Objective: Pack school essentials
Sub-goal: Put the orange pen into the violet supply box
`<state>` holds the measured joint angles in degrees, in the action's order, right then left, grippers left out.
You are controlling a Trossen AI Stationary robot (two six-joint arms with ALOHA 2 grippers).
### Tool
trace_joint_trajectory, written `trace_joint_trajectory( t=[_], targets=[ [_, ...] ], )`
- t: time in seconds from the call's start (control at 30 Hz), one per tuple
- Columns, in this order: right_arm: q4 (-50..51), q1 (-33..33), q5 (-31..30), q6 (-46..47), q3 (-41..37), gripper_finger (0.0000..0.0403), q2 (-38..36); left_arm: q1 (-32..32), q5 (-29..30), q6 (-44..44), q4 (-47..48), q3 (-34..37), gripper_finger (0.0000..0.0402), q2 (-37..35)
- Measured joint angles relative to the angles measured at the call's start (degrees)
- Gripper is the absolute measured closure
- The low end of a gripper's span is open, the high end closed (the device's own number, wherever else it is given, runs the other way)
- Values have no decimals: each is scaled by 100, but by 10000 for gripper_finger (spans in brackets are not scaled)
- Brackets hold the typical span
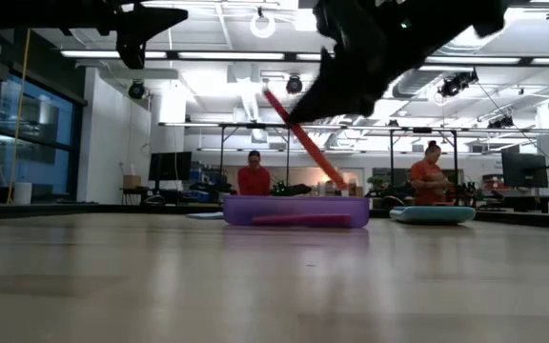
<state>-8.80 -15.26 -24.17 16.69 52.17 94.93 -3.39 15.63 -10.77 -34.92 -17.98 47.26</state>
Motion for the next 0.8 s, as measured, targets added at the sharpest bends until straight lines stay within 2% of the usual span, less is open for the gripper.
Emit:
trace_joint_trajectory(
  t=[0.13, 0.27, 0.5, 0.8],
  targets=[
    [-2756, 437, 518, -853, -956, 402, -395, -94, -1, 284, -212, -1, 245, 111],
    [-4393, 939, 1146, -1202, -1555, 402, -479, -106, 33, 335, -488, -4, 245, 334],
    [-4563, 1503, 1686, -1075, -1743, 403, -472, 18, 175, 200, -743, -2, 245, 971],
    [-4490, 1564, 2177, -1676, -1533, 403, -472, 368, 167, 632, -869, -184, 245, 1200]
  ],
)
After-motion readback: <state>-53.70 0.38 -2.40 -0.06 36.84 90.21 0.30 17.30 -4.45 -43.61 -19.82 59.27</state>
